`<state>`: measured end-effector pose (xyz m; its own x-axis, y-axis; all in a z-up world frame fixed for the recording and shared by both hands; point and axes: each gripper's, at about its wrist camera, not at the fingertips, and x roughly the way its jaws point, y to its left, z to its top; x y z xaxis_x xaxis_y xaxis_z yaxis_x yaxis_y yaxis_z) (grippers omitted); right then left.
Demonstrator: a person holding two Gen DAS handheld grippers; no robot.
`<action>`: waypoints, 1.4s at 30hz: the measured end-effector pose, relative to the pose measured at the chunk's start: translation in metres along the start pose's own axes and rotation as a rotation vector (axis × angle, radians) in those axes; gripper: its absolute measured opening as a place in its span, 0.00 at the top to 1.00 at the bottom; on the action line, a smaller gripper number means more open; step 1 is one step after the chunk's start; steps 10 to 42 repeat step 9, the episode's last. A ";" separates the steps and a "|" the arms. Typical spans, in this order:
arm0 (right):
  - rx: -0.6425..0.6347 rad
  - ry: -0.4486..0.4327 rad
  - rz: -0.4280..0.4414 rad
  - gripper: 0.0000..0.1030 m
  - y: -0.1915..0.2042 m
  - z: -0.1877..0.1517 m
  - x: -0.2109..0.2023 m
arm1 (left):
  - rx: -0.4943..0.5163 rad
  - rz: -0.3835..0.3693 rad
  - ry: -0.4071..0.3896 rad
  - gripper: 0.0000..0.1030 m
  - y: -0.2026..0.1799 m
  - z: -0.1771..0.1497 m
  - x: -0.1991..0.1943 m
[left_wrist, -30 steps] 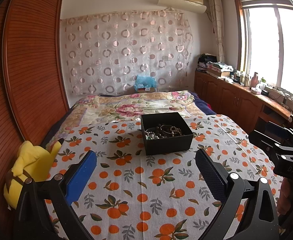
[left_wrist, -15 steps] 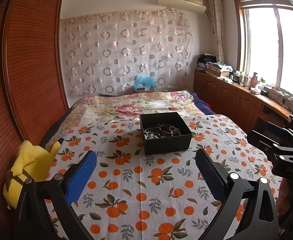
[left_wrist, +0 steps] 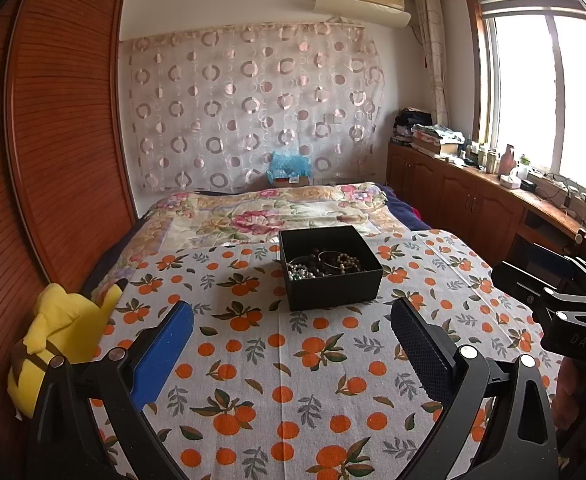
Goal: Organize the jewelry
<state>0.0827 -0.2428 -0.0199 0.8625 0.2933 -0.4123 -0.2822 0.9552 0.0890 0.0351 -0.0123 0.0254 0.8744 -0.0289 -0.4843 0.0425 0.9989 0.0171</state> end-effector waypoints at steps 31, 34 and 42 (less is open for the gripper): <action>-0.001 -0.001 -0.001 0.05 0.000 0.000 0.000 | -0.005 0.000 0.002 0.07 -0.002 0.000 -0.003; -0.001 -0.001 -0.001 0.05 0.000 0.000 0.000 | -0.005 0.000 0.002 0.07 -0.002 0.000 -0.003; -0.001 -0.001 -0.001 0.05 0.000 0.000 0.000 | -0.005 0.000 0.002 0.07 -0.002 0.000 -0.003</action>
